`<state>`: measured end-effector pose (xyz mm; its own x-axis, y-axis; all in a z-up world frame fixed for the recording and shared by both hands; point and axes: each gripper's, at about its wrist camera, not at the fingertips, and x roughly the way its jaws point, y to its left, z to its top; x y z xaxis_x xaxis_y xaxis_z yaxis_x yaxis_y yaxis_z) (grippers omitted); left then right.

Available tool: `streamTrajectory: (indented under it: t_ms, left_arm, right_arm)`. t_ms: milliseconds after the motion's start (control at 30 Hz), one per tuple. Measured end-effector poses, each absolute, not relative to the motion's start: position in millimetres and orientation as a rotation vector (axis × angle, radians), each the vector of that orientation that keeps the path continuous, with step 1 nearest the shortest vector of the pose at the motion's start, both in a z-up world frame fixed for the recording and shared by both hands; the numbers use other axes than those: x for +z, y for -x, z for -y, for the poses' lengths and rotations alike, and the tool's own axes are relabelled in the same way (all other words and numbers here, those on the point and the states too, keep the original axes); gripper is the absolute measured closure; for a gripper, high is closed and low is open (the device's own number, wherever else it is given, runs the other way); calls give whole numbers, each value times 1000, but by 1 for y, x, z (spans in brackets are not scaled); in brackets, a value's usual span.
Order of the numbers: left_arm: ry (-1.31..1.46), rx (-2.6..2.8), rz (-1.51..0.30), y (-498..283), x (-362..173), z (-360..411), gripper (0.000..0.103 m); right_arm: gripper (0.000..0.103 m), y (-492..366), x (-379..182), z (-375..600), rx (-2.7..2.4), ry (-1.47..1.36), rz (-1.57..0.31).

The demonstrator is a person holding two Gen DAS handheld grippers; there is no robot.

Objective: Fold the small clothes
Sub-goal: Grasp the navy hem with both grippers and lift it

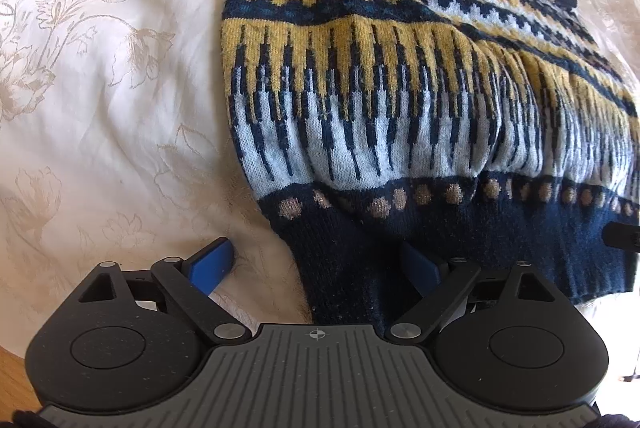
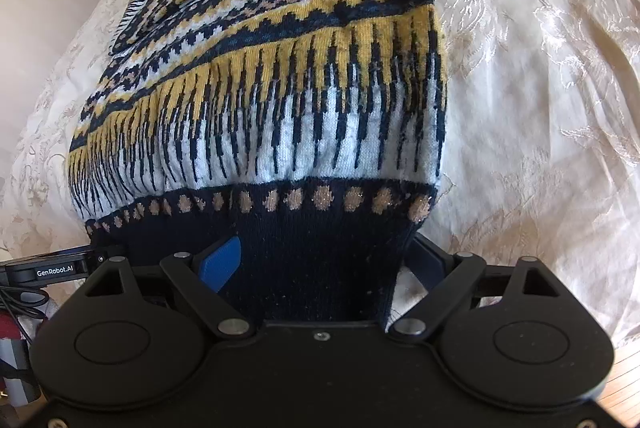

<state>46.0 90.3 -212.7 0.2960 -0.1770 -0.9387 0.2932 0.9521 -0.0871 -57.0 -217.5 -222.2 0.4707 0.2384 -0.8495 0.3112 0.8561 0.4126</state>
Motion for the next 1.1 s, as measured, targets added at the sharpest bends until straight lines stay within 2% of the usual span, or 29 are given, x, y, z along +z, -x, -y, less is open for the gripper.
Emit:
streamTrajectory:
  t_ms: [100,233,300,333,367,433,467,767,1100]
  left_arm:
    - [-85,-312,-1222,-44,-209,-99,29]
    - [-45,-306,-1212,-40,-202,-107,53]
    - [-36,-308,-1206,-38,-199,-111,66]
    - [-34,-316,-1201,-37,-197,-111,74]
    - [-27,-332,-1197,-35,-194,-111,84]
    - [-12,-350,-1188,-34,-186,-108,98]
    - [9,-360,-1186,-35,-181,-108,98]
    - [168,-377,-1056,-52,-110,-104,98]
    - [289,-298,-895,-103,-53,-88,98]
  right_arm:
    - [18,60,-220,219,-52,-571,-1094]
    - [33,67,-218,225,-61,-601,-1081]
    - [47,68,-219,229,-53,-624,-1090]
    - [57,68,-220,229,-57,-621,-1097]
    - [72,68,-219,229,-54,-613,-1100]
    - [84,67,-216,230,-31,-622,-1101]
    - [89,66,-213,230,-17,-619,-1100]
    - [89,53,-158,244,127,-608,-993]
    - [89,-1,-112,278,164,-650,-828]
